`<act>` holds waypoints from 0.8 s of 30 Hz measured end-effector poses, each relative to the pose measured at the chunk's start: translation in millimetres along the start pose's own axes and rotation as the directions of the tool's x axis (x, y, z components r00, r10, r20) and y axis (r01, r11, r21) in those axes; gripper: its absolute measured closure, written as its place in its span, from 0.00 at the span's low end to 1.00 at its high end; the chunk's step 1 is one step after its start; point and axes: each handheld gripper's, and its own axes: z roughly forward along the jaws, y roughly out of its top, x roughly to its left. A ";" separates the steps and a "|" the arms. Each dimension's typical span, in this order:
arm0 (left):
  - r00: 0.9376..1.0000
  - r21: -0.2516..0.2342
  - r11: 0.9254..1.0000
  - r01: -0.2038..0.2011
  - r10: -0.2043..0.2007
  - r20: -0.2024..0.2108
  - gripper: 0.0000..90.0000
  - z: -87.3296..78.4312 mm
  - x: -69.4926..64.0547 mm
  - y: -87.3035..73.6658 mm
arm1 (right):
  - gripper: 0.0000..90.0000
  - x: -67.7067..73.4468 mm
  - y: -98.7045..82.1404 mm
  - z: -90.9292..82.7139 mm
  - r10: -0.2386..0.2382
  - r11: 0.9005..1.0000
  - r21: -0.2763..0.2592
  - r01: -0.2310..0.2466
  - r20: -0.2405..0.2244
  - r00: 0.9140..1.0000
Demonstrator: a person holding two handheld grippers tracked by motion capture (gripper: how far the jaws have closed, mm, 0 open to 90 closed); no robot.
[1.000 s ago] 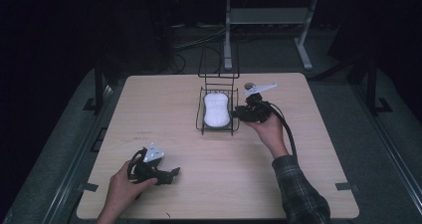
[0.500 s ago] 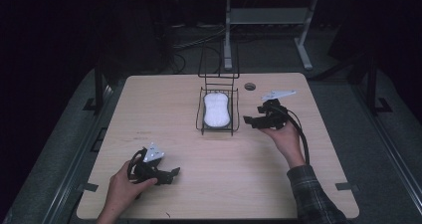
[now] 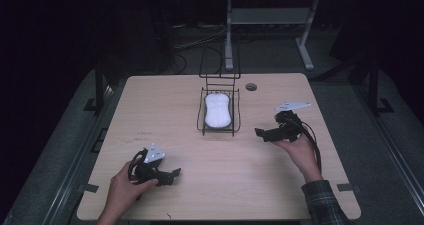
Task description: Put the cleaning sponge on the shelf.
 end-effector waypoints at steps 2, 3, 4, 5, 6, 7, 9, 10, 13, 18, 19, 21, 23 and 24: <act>1.000 -0.001 1.000 0.000 0.000 0.000 0.14 0.1 0.0 0.0 | 0.03 -1.8 -5.5 -3.5 0.006 1.000 -0.002 -0.006 0.003 1.000; 1.000 -0.003 1.000 0.001 -0.001 0.000 0.14 0.2 -0.1 -0.1 | 0.03 -2.1 -7.6 -4.8 0.007 1.000 -0.002 -0.007 0.004 1.000; 1.000 -0.004 1.000 0.001 -0.001 0.000 0.14 0.2 -0.1 -0.1 | 0.03 -3.0 -11.0 -6.6 0.002 1.000 0.004 -0.002 0.008 1.000; 1.000 -0.004 1.000 0.001 -0.001 0.000 0.14 0.3 -0.1 -0.1 | 0.03 -3.1 -13.8 -7.8 0.001 1.000 0.007 -0.001 0.019 1.000; 1.000 -0.004 1.000 0.001 -0.001 0.000 0.14 0.3 -0.1 -0.1 | 0.03 -3.2 -17.0 -9.2 0.000 1.000 0.012 -0.001 0.023 1.000; 1.000 -0.004 1.000 0.001 -0.001 0.000 0.14 0.3 -0.1 -0.1 | 0.03 -3.1 -20.5 -11.0 0.001 1.000 0.015 -0.001 0.024 1.000; 1.000 -0.004 1.000 0.001 -0.001 0.000 0.14 0.3 -0.1 -0.1 | 0.03 -3.6 -28.2 -13.6 -0.001 1.000 0.015 0.001 0.029 1.000; 1.000 -0.004 1.000 0.001 -0.001 0.000 0.14 0.3 -0.1 -0.1 | 0.03 -3.4 -32.6 -15.4 0.004 1.000 0.023 -0.005 0.033 0.999; 1.000 -0.004 1.000 0.001 -0.001 0.000 0.14 0.3 -0.1 -0.1 | 0.03 -4.9 -41.6 -19.9 0.006 1.000 0.025 -0.007 0.040 0.999; 1.000 -0.003 1.000 0.000 0.000 0.000 0.14 0.2 -0.1 -0.1 | 0.03 -3.9 -56.6 -30.0 0.006 1.000 0.019 -0.007 0.050 0.999; 1.000 -0.003 1.000 0.000 0.000 0.000 0.14 0.2 0.0 -0.1 | 0.03 -3.8 -58.9 -31.0 0.006 1.000 0.019 -0.007 0.049 0.999; 1.000 -0.001 1.000 -0.002 0.002 0.000 0.14 0.1 0.1 -0.1 | 0.03 -3.1 -64.9 -33.1 0.008 1.000 0.028 -0.009 0.054 0.999; 1.000 -0.004 1.000 0.001 -0.001 0.000 0.14 0.3 -0.1 -0.1 | 0.03 -2.2 -71.3 -35.1 0.004 1.000 0.027 -0.006 0.063 0.998; 1.000 -0.004 1.000 0.001 -0.001 0.000 0.14 0.3 -0.1 -0.1 | 0.03 -2.2 -74.2 -35.9 0.004 1.000 0.024 -0.005 0.065 0.998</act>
